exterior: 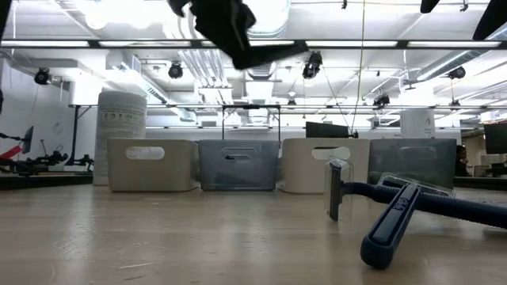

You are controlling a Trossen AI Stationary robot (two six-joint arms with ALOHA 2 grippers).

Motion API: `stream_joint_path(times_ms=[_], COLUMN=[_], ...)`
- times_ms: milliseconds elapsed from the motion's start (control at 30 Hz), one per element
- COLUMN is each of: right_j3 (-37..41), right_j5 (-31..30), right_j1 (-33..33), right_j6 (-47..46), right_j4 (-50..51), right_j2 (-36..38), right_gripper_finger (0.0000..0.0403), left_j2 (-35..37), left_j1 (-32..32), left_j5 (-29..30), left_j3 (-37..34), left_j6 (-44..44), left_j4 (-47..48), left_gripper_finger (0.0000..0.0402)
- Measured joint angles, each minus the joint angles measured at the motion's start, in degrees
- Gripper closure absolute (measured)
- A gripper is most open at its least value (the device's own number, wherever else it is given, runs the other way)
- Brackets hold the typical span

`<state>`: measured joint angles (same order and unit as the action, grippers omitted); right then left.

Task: Pick & Place Travel size toiletries
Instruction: Put the shave cream in the left black bin, then put the right razor in the left white bin

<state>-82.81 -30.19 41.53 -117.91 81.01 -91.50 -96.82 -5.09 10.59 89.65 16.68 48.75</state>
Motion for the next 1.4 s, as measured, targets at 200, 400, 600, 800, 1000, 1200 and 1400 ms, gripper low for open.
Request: stream_joint_path(times_ms=[200, 400, 600, 800, 1000, 1200, 1400], right_j3=[0.0, 0.0, 0.0, 0.0, 0.0, 0.0, 0.0], right_j5=[-3.5, -4.3, -4.1, -2.7, -1.3, 6.4, 12.6], right_j1=[-0.4, -1.2, -1.5, -2.7, -3.3, -3.3, -3.6], right_j6=[-3.9, -3.2, -2.0, -0.4, -0.1, -0.2, -0.9], right_j4=[2.0, 2.2, 2.3, 2.3, 0.6, -2.0, -9.9], right_j2=[0.0, 0.1, 0.2, 0.2, 0.3, 0.3, -2.0], right_gripper_finger=[0.0039, 0.0039, 0.0039, 0.0039, 0.0039, 0.0039, 0.0039], left_j2=[2.9, 2.1, -0.1, -5.4, -7.4, -3.4, 5.5], left_j1=[11.4, 22.7, 26.6, 25.7, 25.6, 24.9, 20.4], left_j5=[1.5, -3.5, -9.4, -12.4, -8.1, -8.3, -10.7], left_j3=[-0.6, -4.9, -8.9, -10.1, -9.9, -9.6, -10.3], left_j6=[-6.1, -7.6, -7.6, -8.7, -9.5, -9.1, -7.6], left_j4=[0.8, 1.8, -0.9, -6.2, -5.6, -3.2, -1.7], left_gripper_finger=[0.0270, 0.0270, 0.0269, 0.0244, 0.0189, 0.0146, 0.0140])
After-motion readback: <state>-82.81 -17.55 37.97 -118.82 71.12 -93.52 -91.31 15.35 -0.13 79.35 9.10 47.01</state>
